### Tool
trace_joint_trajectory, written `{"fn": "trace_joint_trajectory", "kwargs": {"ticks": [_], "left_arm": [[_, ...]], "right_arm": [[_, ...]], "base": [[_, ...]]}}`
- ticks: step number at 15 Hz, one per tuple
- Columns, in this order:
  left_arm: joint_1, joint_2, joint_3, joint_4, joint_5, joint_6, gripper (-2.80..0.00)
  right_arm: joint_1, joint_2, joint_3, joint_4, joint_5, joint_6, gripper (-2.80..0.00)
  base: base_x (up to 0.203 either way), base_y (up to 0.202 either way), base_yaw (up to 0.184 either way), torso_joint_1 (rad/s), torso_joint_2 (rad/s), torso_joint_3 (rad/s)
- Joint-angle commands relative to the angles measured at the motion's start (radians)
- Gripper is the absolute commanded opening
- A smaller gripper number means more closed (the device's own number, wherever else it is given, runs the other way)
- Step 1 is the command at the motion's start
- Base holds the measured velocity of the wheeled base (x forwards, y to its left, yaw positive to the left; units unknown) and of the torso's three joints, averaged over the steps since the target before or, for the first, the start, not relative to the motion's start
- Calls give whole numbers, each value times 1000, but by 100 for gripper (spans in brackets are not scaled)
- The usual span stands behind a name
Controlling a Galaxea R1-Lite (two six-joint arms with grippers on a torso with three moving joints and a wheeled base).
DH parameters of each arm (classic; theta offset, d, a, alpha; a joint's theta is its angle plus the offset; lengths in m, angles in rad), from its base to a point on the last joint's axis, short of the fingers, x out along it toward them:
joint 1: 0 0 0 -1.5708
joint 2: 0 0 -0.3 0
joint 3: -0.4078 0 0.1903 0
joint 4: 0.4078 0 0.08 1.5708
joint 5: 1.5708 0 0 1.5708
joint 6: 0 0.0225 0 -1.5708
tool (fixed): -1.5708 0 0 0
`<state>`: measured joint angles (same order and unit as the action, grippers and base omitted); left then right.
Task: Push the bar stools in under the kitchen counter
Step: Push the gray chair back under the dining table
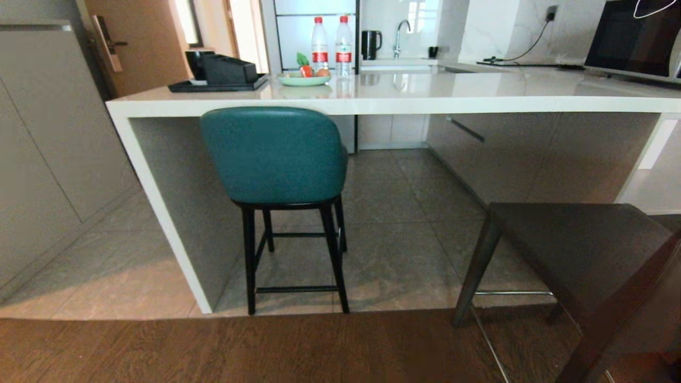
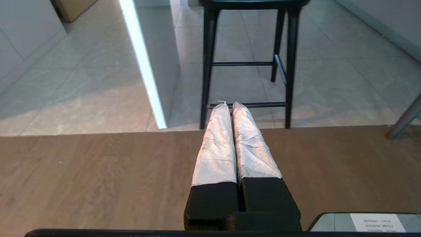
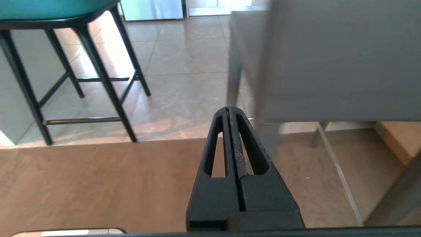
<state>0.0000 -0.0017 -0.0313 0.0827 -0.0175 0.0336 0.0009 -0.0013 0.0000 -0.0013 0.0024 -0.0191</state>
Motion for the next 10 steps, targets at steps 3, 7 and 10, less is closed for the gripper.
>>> {"fn": "trace_joint_trajectory", "kwargs": {"ticks": [3,7,10], "left_arm": [[0,2,1,0,-1,0,-280],[0,2,0,0,0,1,-280],[0,2,0,2,0,1,-280]], "right_arm": [[1,1,5,0,1,-1,-280],[1,1,5,0,1,-1,-280],[1,1,5,0,1,-1,-280]], "base": [[0,-194,1,6,-2,4],[0,-193,3,6,1,1],[0,-198,0,4,2,3]]}}
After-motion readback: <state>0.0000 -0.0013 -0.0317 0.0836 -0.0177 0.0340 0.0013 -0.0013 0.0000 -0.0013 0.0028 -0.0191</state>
